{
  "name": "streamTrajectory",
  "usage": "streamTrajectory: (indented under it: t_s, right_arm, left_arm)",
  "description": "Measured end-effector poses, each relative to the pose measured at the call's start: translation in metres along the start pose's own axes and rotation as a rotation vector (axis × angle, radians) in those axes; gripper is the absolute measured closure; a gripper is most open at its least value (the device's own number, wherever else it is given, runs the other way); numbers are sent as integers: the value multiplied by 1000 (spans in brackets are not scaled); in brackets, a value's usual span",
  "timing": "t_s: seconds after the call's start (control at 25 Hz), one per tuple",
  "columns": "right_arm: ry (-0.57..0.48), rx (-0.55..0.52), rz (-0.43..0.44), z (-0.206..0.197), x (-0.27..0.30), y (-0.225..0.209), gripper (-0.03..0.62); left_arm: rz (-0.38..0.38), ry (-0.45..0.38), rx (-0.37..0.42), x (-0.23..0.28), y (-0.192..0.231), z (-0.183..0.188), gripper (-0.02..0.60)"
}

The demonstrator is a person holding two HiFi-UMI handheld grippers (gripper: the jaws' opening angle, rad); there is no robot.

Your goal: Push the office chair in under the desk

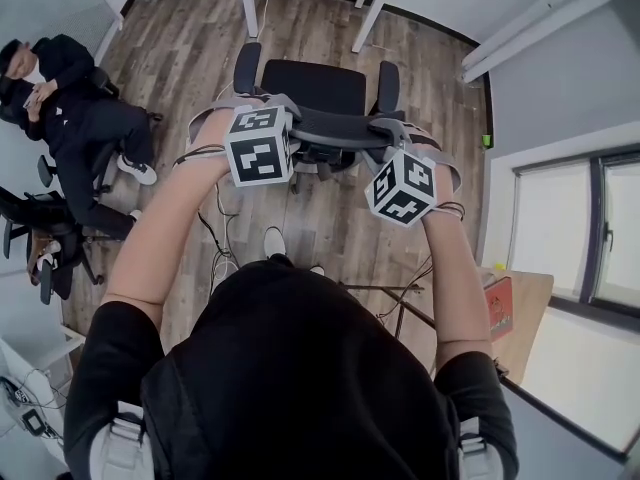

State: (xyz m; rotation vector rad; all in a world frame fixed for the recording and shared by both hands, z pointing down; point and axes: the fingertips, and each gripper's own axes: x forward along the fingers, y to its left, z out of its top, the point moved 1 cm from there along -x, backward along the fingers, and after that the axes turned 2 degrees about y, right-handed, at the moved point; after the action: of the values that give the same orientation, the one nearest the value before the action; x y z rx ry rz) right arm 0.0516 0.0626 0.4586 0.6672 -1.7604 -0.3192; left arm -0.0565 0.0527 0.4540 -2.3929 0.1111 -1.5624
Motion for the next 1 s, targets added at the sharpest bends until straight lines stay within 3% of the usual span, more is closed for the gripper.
streamTrajectory:
  t_s: [0.4, 0.72, 1.0]
  right_arm:
    - [73, 22, -61, -6, 27, -42, 445]
    - [35, 27, -56, 0, 53, -76, 445]
    - [14, 5, -40, -20, 74, -114, 445]
  left_arm:
    - [9, -12, -3, 16, 47, 2, 440]
    - [-25, -13, -16, 25, 90, -8, 434]
    - [-18, -6, -52, 45, 125, 9, 434]
